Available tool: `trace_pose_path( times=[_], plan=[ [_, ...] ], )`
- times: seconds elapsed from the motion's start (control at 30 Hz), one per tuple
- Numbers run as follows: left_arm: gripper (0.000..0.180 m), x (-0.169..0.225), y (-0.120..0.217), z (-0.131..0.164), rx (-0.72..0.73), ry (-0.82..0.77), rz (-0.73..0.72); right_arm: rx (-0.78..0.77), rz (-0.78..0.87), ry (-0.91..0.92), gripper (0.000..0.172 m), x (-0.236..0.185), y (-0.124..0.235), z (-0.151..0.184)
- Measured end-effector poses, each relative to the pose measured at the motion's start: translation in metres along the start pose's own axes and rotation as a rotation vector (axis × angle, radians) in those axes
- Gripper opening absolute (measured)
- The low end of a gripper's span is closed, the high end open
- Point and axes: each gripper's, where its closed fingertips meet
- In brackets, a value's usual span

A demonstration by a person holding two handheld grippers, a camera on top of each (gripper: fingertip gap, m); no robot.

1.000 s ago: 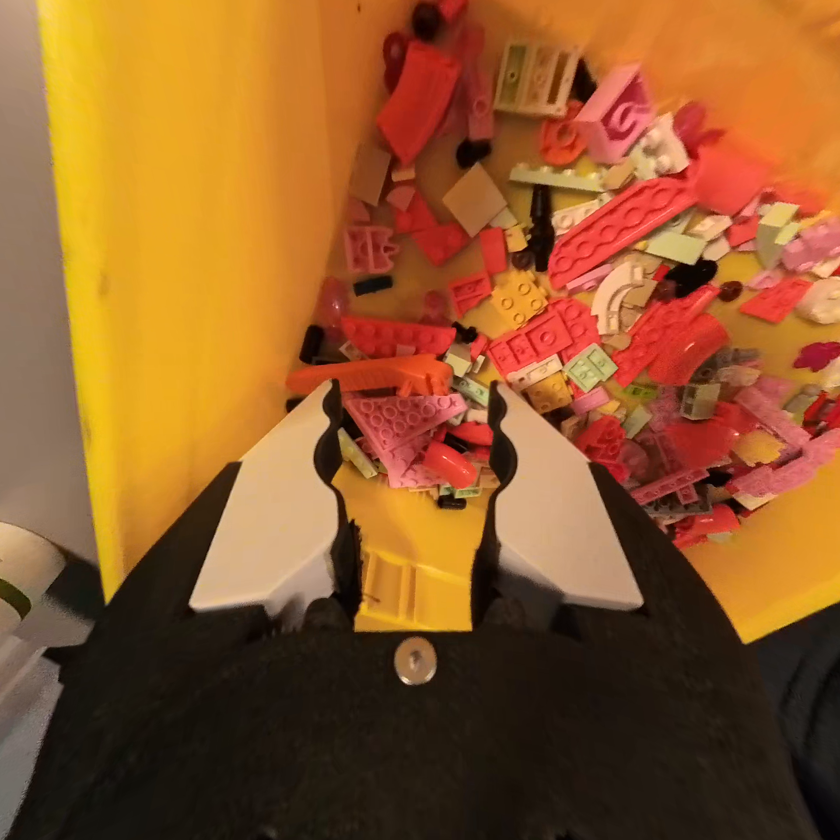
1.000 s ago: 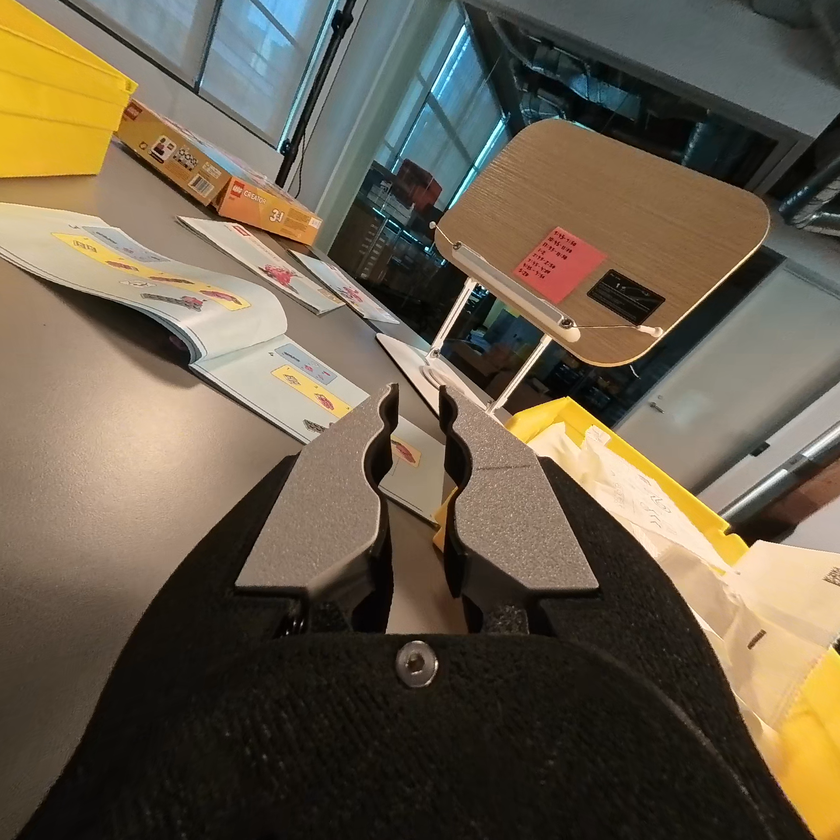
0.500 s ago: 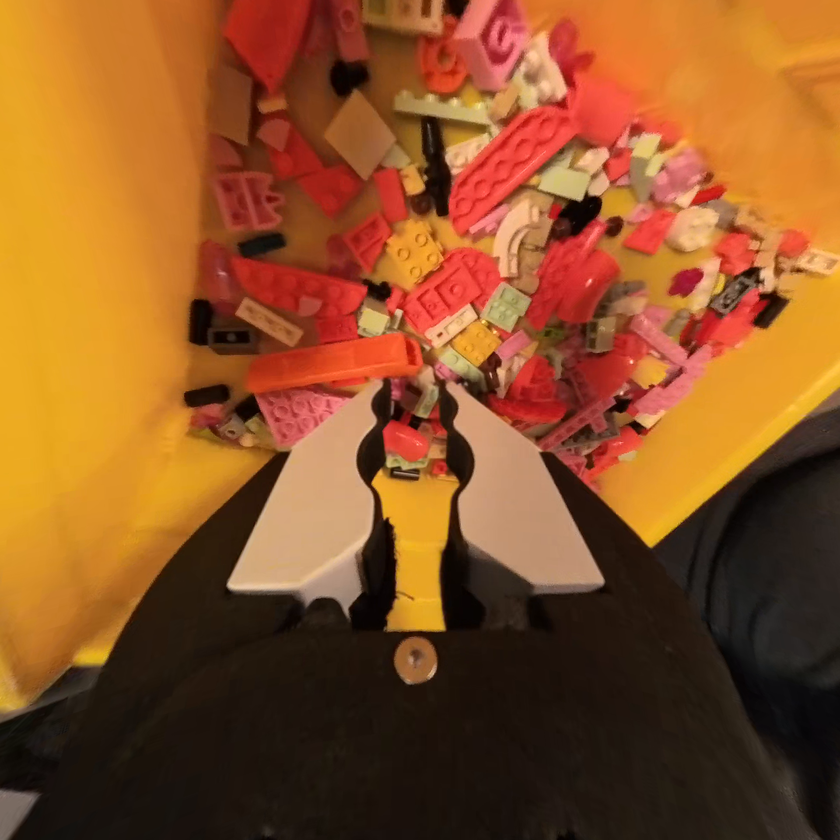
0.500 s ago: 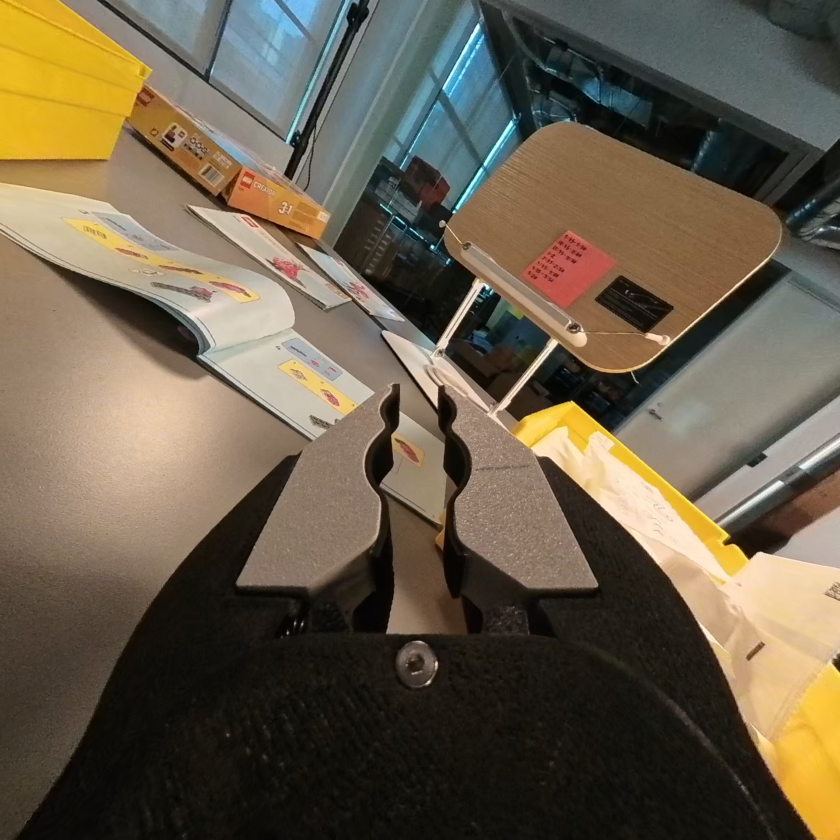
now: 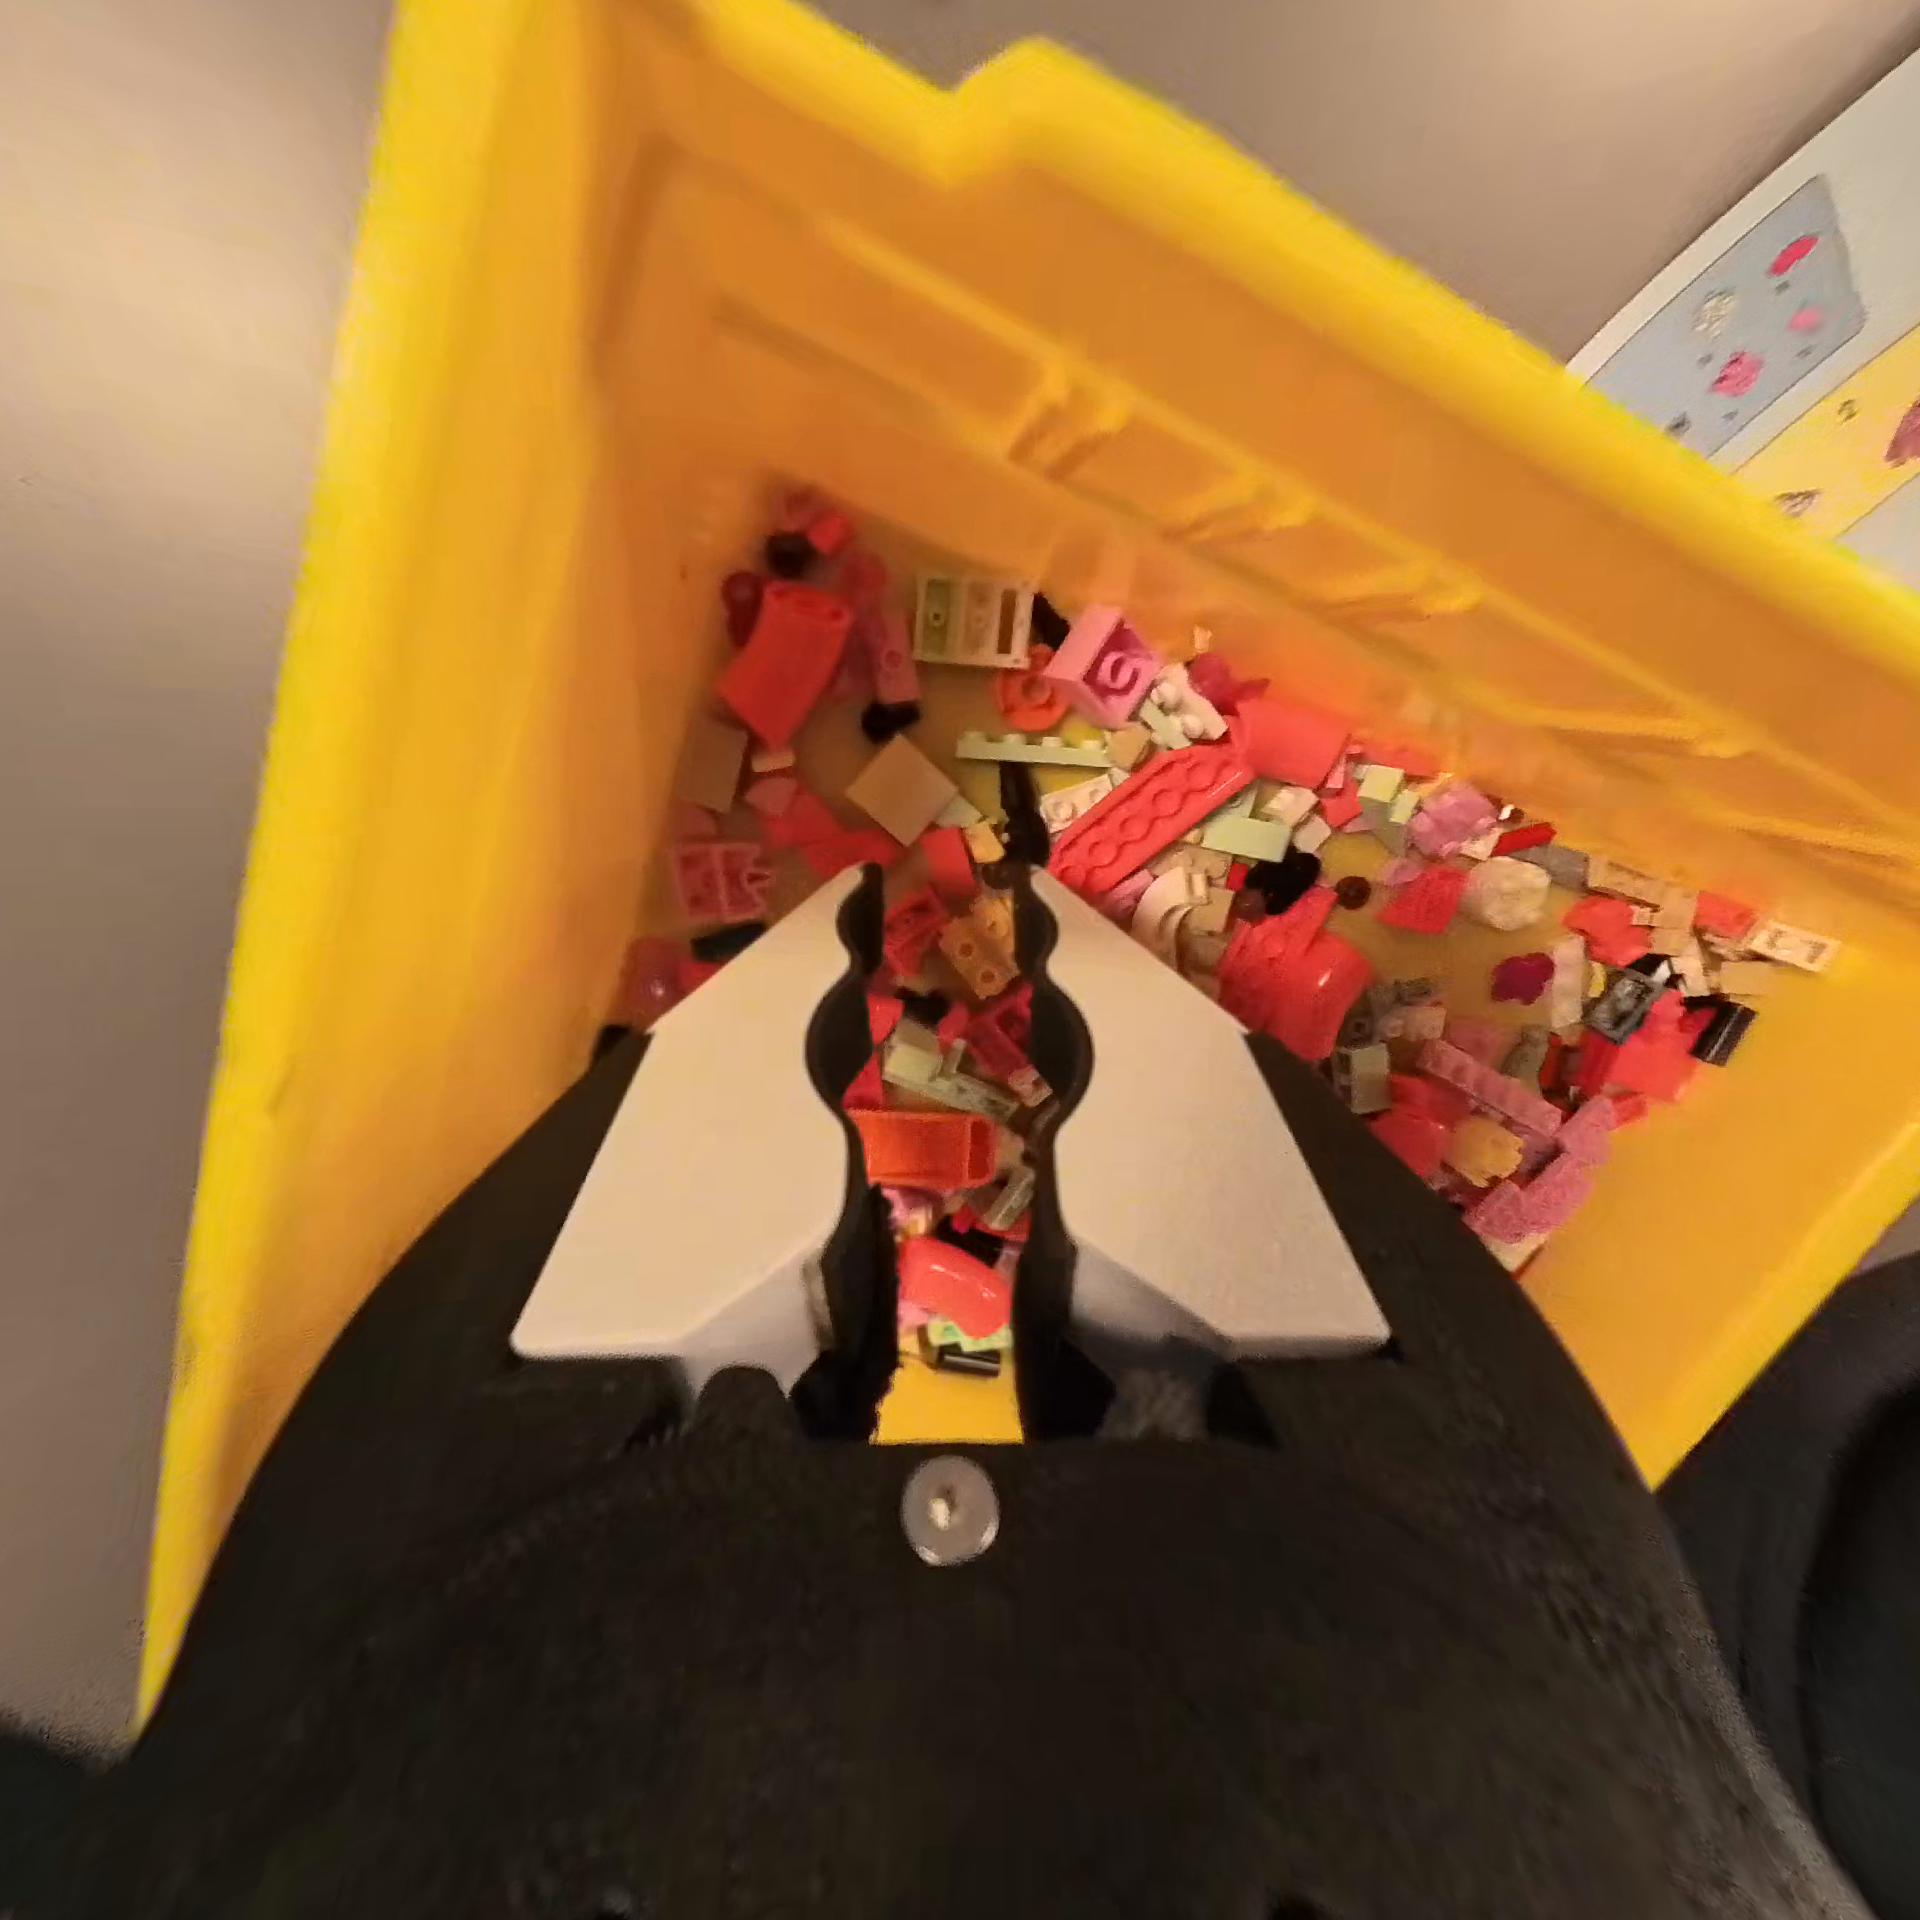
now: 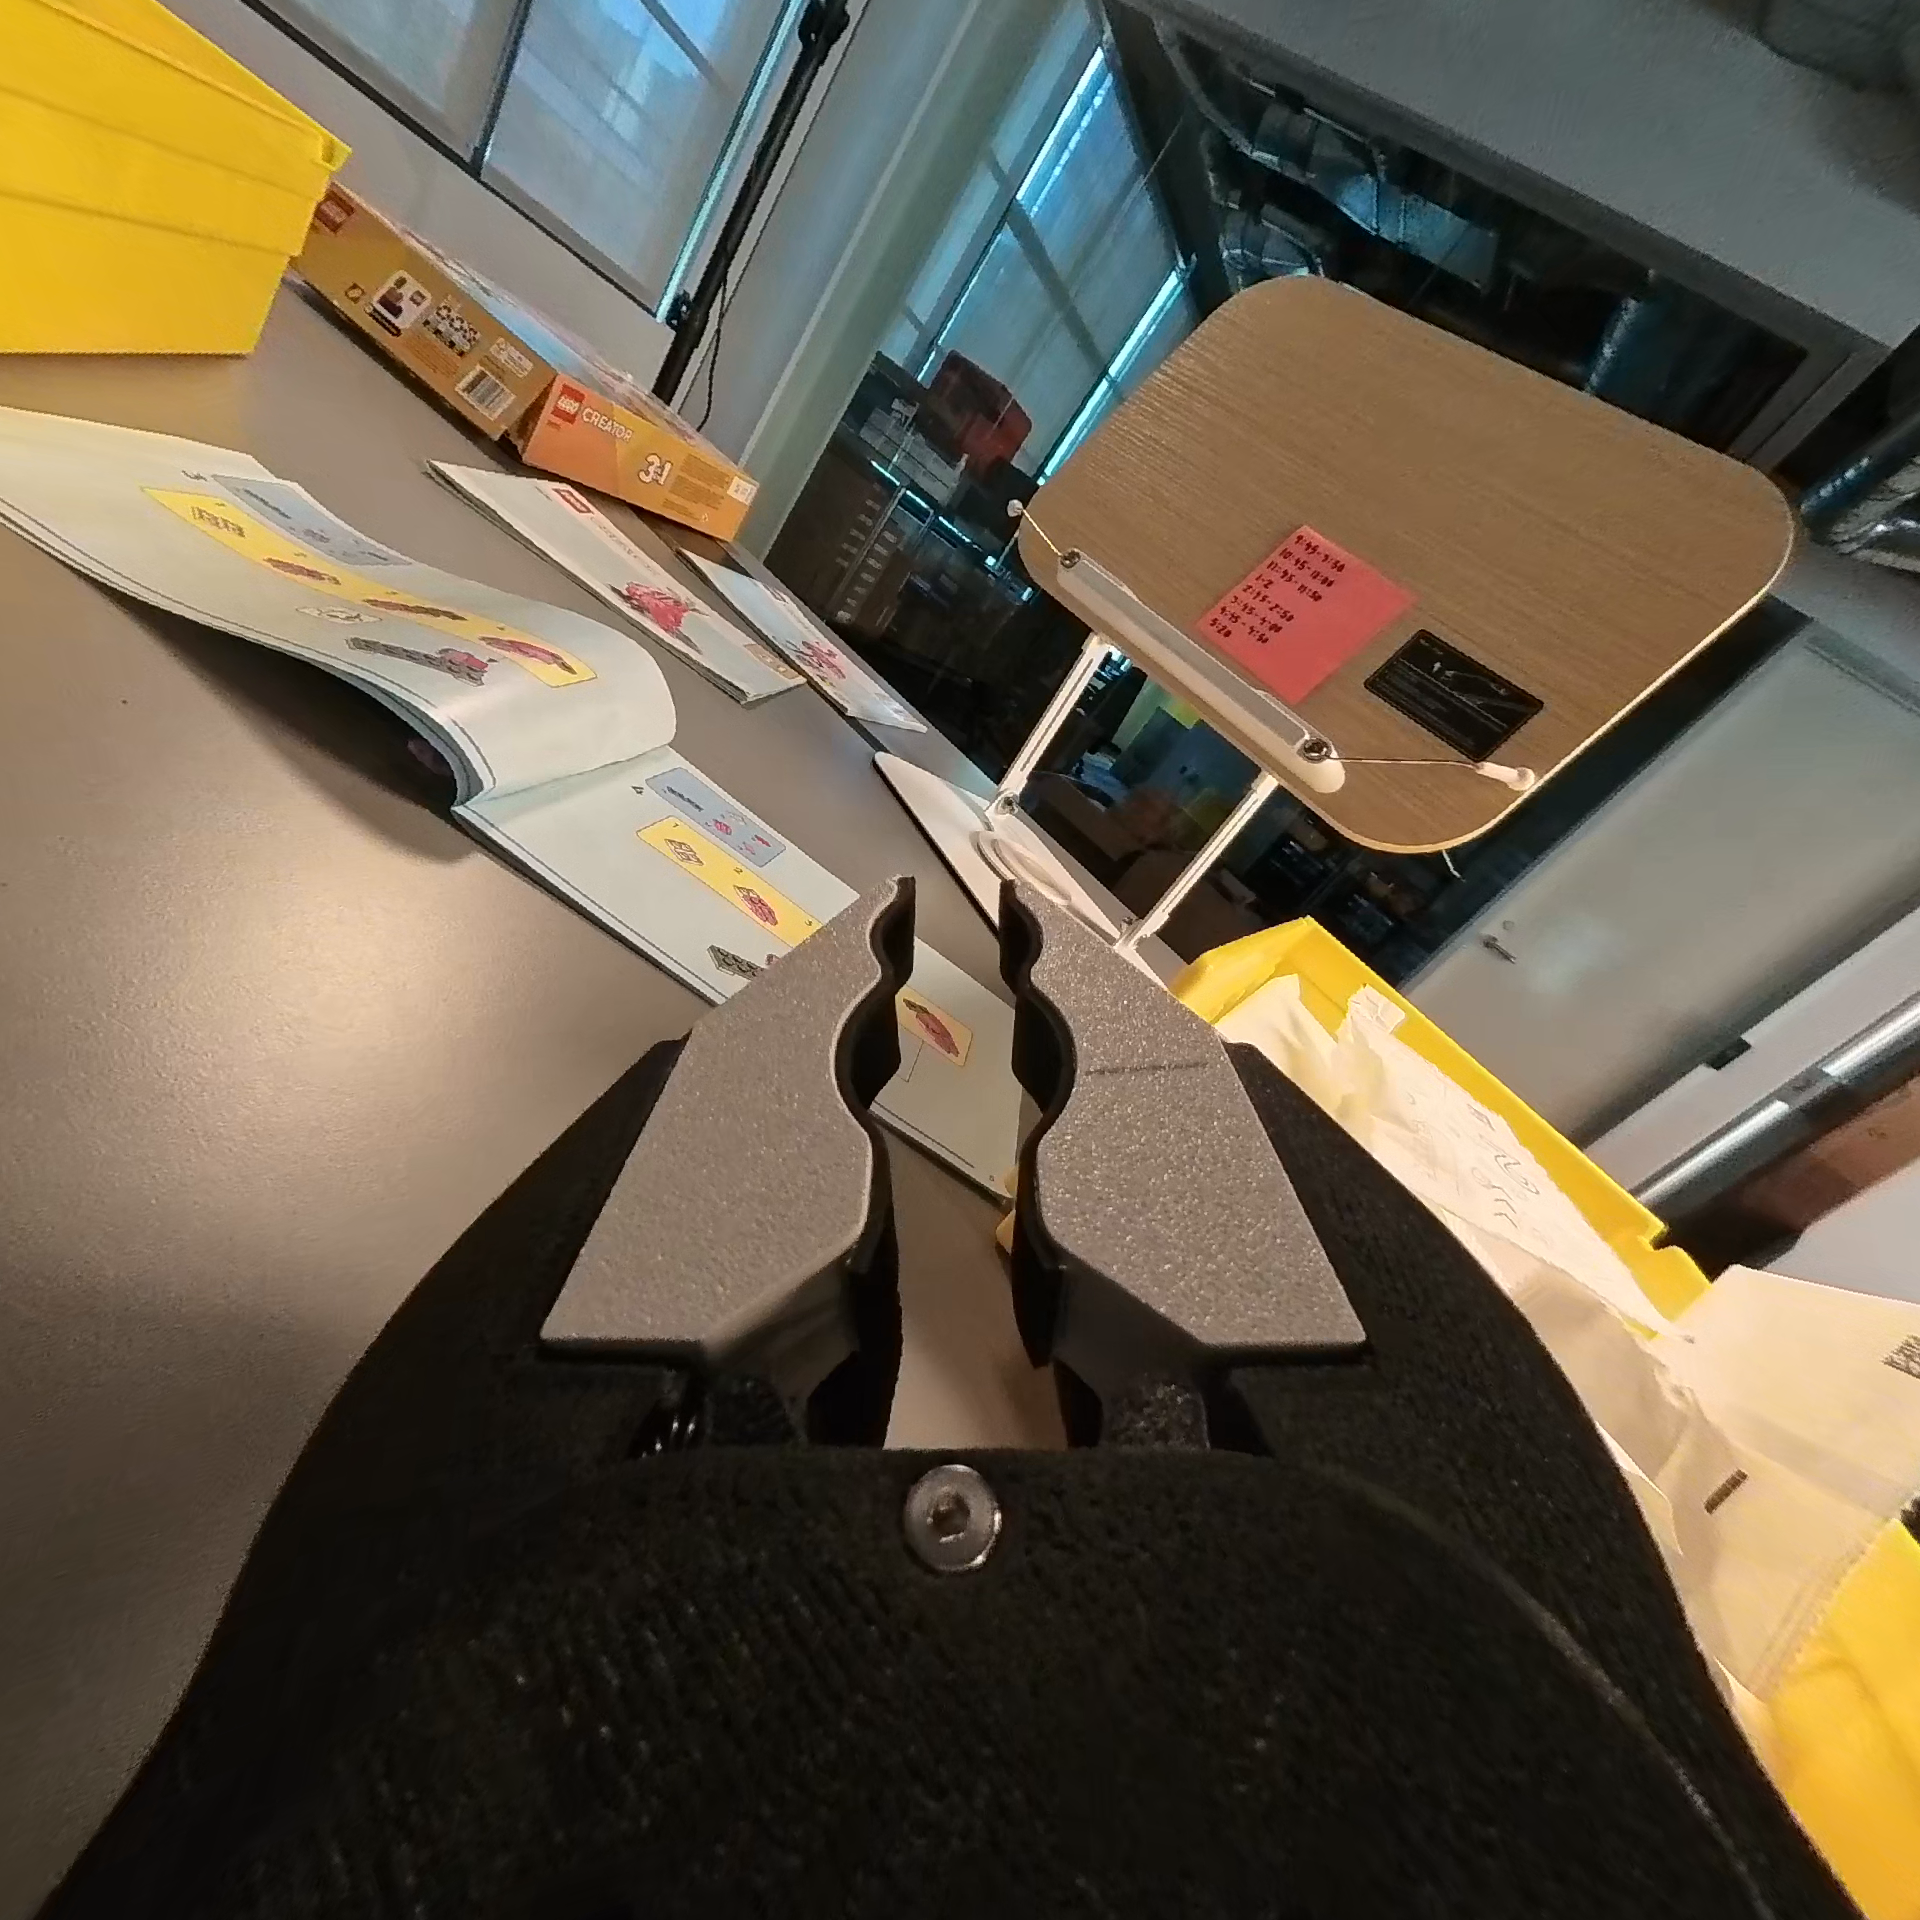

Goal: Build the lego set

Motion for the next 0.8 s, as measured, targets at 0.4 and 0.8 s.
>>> trace_pose_path(
  times=[0.4,0.8],
  plan=[
    [0.005,-0.001,-0.015,0.007,-0.036,0.044,0.037,-0.002,-0.007,0.012,0.013,-0.002,0.0,0.0],
    [0.003,0.001,0.003,0.001,0.059,0.04,0.063,-0.001,-0.014,0.02,0.012,-0.004,-0.001,0.0]
  ],
)
Point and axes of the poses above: each gripper's, where its closed fingertips meet, y back along the fingers, z out of its underside, x = y × z across the jaws, and after that the axes turned 4 degrees about -y, right-handed
